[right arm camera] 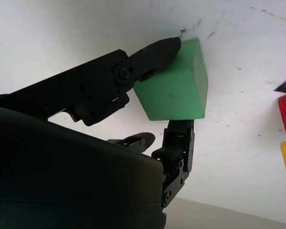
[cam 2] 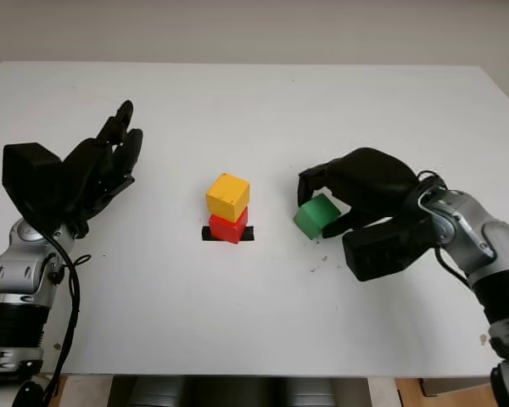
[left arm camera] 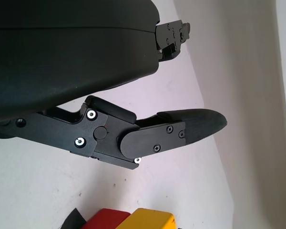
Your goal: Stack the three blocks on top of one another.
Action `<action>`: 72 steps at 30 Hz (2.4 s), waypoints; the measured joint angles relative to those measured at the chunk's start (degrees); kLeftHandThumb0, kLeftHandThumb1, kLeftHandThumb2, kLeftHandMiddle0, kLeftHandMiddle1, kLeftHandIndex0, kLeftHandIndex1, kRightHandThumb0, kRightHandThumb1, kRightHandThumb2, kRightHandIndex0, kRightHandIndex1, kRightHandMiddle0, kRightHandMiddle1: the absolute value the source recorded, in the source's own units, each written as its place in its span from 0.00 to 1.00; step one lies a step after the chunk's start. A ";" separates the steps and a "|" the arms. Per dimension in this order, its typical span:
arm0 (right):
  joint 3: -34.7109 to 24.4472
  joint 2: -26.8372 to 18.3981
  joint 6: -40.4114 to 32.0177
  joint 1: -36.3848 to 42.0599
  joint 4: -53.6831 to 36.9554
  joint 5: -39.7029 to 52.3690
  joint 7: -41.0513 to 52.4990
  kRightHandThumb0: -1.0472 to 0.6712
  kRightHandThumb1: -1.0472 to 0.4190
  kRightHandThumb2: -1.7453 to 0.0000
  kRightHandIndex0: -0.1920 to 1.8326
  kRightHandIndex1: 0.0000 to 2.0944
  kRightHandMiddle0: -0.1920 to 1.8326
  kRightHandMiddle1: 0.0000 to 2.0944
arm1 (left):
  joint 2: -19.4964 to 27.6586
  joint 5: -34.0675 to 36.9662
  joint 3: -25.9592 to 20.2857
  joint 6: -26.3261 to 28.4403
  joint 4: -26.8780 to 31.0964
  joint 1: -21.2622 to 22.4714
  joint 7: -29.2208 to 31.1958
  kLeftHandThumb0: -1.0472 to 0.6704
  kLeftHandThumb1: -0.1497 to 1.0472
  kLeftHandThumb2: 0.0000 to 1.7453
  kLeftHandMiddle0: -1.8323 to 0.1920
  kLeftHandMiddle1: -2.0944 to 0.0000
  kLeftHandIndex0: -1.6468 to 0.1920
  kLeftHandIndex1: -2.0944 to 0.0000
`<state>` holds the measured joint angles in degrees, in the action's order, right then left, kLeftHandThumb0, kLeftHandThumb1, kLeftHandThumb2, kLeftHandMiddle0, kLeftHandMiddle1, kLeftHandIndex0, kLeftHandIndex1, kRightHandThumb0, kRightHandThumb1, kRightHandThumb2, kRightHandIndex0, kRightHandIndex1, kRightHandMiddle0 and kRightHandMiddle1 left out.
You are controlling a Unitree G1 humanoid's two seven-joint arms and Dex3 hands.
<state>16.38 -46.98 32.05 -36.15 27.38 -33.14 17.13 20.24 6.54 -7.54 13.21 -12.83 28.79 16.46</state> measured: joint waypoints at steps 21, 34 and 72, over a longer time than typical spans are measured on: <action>-15.84 15.00 -29.14 6.50 -18.17 28.25 3.63 0.39 0.07 0.97 0.29 0.02 0.24 0.72 | 0.00 0.48 0.02 0.49 0.03 0.02 0.02 0.20 1.00 0.32 1.00 1.00 1.00 1.00; -22.18 36.14 -44.77 9.07 -33.46 41.60 -12.34 0.38 0.04 0.97 0.28 0.01 0.19 0.79 | -0.03 0.48 0.02 0.09 0.02 0.01 0.00 0.20 1.00 0.32 1.00 1.00 1.00 1.00; -16.51 48.79 -53.65 13.46 -30.83 41.46 -17.75 0.36 0.09 0.97 0.27 0.03 0.25 0.76 | -0.31 -0.59 0.63 0.90 0.58 -0.46 -0.26 0.20 1.00 0.32 1.00 1.00 1.00 1.00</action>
<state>-0.13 1.81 -21.60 -22.70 -3.45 8.32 -0.63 19.93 5.94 -6.92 14.10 -12.26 28.33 16.20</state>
